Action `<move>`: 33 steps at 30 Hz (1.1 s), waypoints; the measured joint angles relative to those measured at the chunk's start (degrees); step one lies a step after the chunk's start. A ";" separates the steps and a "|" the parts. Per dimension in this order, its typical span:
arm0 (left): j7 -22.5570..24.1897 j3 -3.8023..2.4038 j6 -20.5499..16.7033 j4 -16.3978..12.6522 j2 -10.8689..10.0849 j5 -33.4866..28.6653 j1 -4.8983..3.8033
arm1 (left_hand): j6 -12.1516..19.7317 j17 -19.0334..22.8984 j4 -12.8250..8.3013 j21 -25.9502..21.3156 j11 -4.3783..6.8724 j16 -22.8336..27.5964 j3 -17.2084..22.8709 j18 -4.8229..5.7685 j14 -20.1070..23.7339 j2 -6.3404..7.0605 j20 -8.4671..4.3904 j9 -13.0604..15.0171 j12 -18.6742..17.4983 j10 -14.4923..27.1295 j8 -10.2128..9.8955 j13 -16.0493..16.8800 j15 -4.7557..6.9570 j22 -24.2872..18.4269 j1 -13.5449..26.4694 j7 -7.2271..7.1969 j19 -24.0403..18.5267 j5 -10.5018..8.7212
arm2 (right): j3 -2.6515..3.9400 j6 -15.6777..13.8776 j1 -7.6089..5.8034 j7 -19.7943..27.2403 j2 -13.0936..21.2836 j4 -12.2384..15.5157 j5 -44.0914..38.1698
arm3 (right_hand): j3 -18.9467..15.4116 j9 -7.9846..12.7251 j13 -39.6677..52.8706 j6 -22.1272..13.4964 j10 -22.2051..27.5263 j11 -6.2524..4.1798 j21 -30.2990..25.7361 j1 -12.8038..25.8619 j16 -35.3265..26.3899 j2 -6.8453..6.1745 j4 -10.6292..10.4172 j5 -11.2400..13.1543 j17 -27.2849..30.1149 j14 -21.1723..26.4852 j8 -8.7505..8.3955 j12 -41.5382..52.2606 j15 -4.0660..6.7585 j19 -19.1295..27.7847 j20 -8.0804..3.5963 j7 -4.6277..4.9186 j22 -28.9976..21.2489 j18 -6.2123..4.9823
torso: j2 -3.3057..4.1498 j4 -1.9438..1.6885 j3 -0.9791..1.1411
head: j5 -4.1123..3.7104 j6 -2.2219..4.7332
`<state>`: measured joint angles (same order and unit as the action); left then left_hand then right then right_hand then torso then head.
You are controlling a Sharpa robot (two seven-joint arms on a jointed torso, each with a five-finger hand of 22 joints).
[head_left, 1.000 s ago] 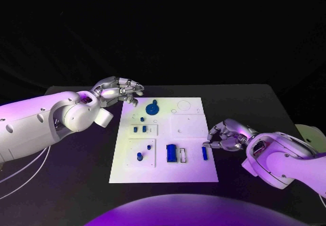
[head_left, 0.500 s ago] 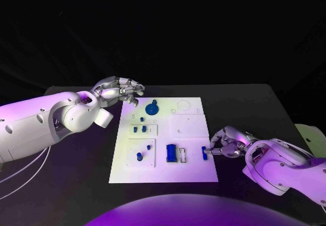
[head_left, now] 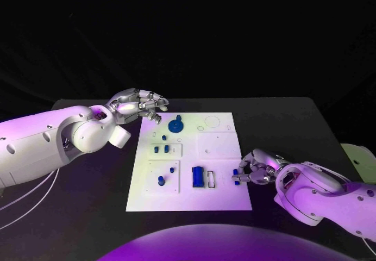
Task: Assemble the parts on the task board
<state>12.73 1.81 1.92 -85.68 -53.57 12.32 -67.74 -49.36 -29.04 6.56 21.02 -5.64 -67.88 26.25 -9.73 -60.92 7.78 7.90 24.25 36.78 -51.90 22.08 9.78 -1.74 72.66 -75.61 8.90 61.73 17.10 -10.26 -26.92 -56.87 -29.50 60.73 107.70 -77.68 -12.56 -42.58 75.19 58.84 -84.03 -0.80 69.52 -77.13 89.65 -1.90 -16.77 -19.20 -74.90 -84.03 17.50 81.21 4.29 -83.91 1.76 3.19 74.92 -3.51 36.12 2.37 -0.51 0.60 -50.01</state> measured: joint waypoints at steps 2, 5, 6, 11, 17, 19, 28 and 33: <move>0.03 0.00 0.10 0.00 -0.01 0.01 0.00 | 0.00 0.00 0.00 0.00 0.00 0.00 0.00 0.00 0.00 0.00 0.00 0.00 0.00 0.00 0.00 0.00 0.00 0.00 0.00 0.00 0.00 0.00 | -0.02 0.27 0.13 -0.16 -0.31 -0.13 -0.12 | 0.00 -0.02 0.00 0.08 0.00 0.00 0.00 0.00 0.00 0.00 0.00 0.00 0.00 0.00 0.00 0.00 0.00 0.00 0.00 -0.09 0.00 0.00 | -0.02 0.03 0.00 | 0.03 0.00; 0.06 -0.01 0.23 0.00 -0.03 0.01 0.00 | 0.00 0.00 0.00 0.00 0.00 0.00 0.00 0.00 0.00 0.00 0.00 0.00 0.00 0.00 0.00 0.00 0.00 0.00 0.00 0.00 0.00 0.00 | -0.02 0.65 0.19 -0.42 -0.74 -0.37 -0.39 | 0.00 -0.12 0.00 0.20 0.00 0.00 0.00 0.00 0.00 0.00 0.00 0.00 0.00 0.00 0.03 0.00 0.00 0.00 0.00 -0.20 0.00 0.00 | -0.04 0.03 0.02 | 0.07 0.00; 0.07 -0.01 0.26 0.00 -0.04 0.02 0.00 | 0.00 0.00 0.00 0.00 0.00 0.00 0.00 0.00 0.00 0.00 0.00 0.00 0.00 0.00 0.00 0.00 0.00 0.00 0.00 0.00 0.00 0.00 | -0.01 0.73 0.19 -0.50 -0.83 -0.45 -0.48 | 0.00 -0.12 -0.01 0.22 0.00 0.00 0.00 0.00 0.00 0.00 0.00 0.00 0.00 0.00 0.04 0.00 0.00 0.00 0.00 -0.21 0.00 0.00 | -0.05 0.03 0.02 | 0.08 0.00; 0.11 -0.01 0.35 0.00 -0.08 0.03 0.00 | 0.00 0.00 0.00 0.00 0.00 0.00 0.00 0.00 0.00 0.00 0.00 0.00 0.00 0.00 0.00 0.00 0.00 0.00 0.00 0.00 0.00 0.00 | 0.09 1.03 0.26 -1.01 -1.32 -0.87 -1.29 | -0.15 -0.18 -0.01 0.40 0.00 0.00 0.00 0.00 0.00 0.00 0.16 0.00 0.00 0.00 0.50 0.00 0.00 0.00 0.00 -0.36 -0.01 0.00 | -0.05 0.05 0.07 | 0.15 0.00; 0.14 -0.01 0.40 0.00 -0.15 0.04 -0.02 | 0.00 0.00 0.00 0.00 0.00 0.00 0.00 0.00 0.22 0.00 0.00 -0.01 0.00 0.00 0.00 0.00 -0.22 0.00 0.00 0.00 0.00 0.00 | 0.15 1.06 0.39 -1.56 -1.79 -1.08 -2.57 | 0.63 -0.17 0.12 1.18 0.22 -0.26 0.63 -4.37 0.00 0.11 0.56 -0.29 0.00 0.10 -0.21 0.53 0.15 0.00 0.00 -0.73 -0.01 0.00 | -0.04 0.05 0.09 | 0.15 0.00; 0.15 -0.01 0.42 0.00 -0.16 0.04 -0.01 | 0.00 0.00 0.00 0.00 0.00 0.00 0.00 0.00 0.22 0.00 0.00 -0.01 0.00 -0.01 0.00 0.00 -0.22 0.00 0.00 0.00 0.00 0.00 | 0.17 1.03 0.45 -1.77 -1.96 -1.08 -3.11 | 2.11 -0.17 1.50 1.58 0.31 -0.54 0.87 -6.26 0.00 -0.14 0.61 2.10 0.00 0.06 -0.34 0.62 0.51 -0.22 -0.27 -1.14 -0.01 0.00 | -0.04 0.05 0.09 | 0.15 0.00; 0.19 0.00 0.52 -0.03 -0.23 0.05 0.00 | 0.00 0.00 0.17 -0.23 0.00 0.00 -0.17 0.00 0.22 0.00 0.00 0.05 0.00 -0.01 0.00 0.01 -0.22 0.00 0.00 0.00 0.00 0.00 | 0.25 1.00 0.52 -2.15 -2.37 -0.41 -4.75 | 29.13 2.02 -0.54 3.29 -0.13 -1.53 1.15 -10.59 0.00 -8.31 -5.46 10.83 0.00 0.08 -2.15 0.01 1.09 -0.20 -0.86 -0.61 -0.01 0.00 | -0.04 0.06 0.07 | 0.04 0.00; 0.20 0.00 0.60 -0.06 -0.29 0.05 0.00 | 0.00 0.00 0.17 -0.23 0.00 0.00 -0.17 0.00 0.22 0.00 0.00 0.05 0.00 -0.01 0.00 0.01 -0.22 0.01 0.00 0.00 0.00 0.00 | 0.21 0.89 0.58 -2.68 -2.40 -0.28 -5.33 | 40.58 -0.39 -0.23 3.17 0.10 -0.93 1.59 -3.06 0.00 -13.02 -1.65 6.08 -0.05 0.10 -0.42 0.11 1.11 -0.20 -0.86 -0.67 -0.02 0.01 | -0.04 0.03 0.07 | -0.02 0.00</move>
<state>12.93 1.82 2.53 -85.74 -53.86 12.37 -67.74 -49.36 -29.04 6.73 20.79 -5.64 -67.88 26.08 -9.73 -60.70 7.78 7.90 24.29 36.78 -51.91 22.08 9.78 -1.96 72.67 -75.61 8.89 61.73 17.10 -10.05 -26.03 -56.28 -32.17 58.33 107.42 -83.01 28.02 -42.97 74.96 62.01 -83.93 -1.72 71.10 -80.18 89.64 -14.92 -18.42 -13.12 -74.95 -83.93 17.08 81.31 5.40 -84.11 0.91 2.52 74.90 -3.51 36.08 2.40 -0.44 0.58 -50.01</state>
